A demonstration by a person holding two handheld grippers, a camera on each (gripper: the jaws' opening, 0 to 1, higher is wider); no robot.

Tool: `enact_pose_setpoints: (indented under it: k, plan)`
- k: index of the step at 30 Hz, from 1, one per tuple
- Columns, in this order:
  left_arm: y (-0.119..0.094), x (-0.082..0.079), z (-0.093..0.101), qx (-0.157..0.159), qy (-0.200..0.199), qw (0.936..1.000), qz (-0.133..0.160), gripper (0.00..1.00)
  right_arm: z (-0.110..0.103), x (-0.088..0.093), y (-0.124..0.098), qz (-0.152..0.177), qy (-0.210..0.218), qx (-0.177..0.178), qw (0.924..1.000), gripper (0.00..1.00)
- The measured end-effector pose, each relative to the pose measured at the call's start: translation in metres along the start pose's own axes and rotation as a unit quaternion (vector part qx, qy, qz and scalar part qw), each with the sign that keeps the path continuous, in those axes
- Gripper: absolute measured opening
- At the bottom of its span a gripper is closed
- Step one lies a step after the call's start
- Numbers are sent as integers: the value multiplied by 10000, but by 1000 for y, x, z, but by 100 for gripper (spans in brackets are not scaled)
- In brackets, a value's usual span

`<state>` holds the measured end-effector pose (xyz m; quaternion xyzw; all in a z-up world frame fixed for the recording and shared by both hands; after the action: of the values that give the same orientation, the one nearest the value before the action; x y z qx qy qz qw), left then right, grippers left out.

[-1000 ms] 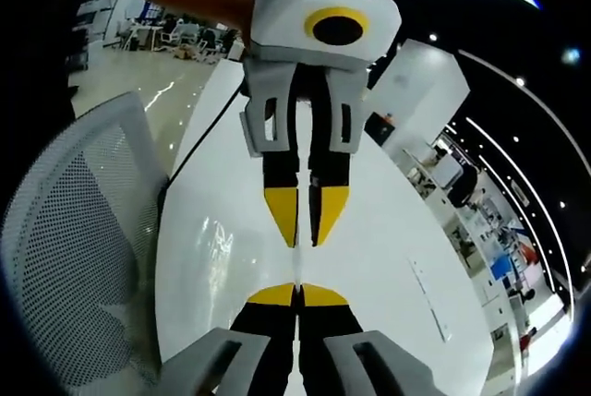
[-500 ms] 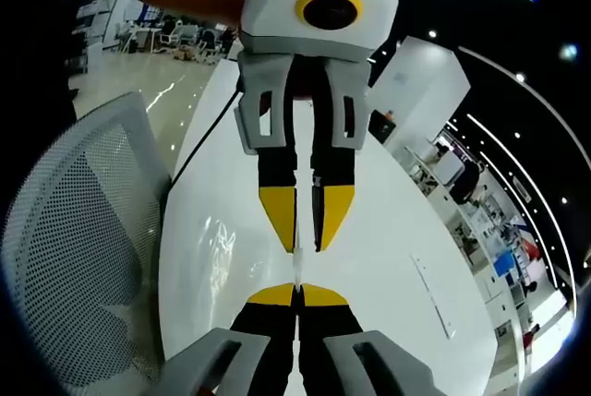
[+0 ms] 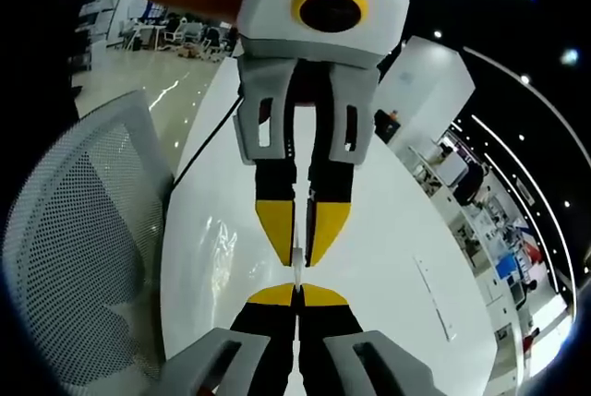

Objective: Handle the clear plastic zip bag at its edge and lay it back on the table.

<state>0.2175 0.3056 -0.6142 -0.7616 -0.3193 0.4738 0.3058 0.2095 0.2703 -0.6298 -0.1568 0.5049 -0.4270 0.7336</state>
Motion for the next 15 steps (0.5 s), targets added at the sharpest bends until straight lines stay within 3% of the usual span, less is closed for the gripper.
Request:
enact_pose_setpoints:
  k: [15]
  plan:
    - [3,5,1,-67,-79,9999,-85,2,0,-3,7,36,180,-8,9998,0]
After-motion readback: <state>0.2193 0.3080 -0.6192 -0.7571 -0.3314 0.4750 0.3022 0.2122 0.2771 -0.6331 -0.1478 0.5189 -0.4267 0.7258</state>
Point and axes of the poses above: the point that each gripper's makers call its tool centre point, and the gripper's own axes: y roughly forward along the fingers, z roughly to its right, x roughly out of its underside, the point moved 3 cm from there along -y, roughly backward along the fingers, and after that the axes turned 4 degrees about -z, right-handed, at the moved point
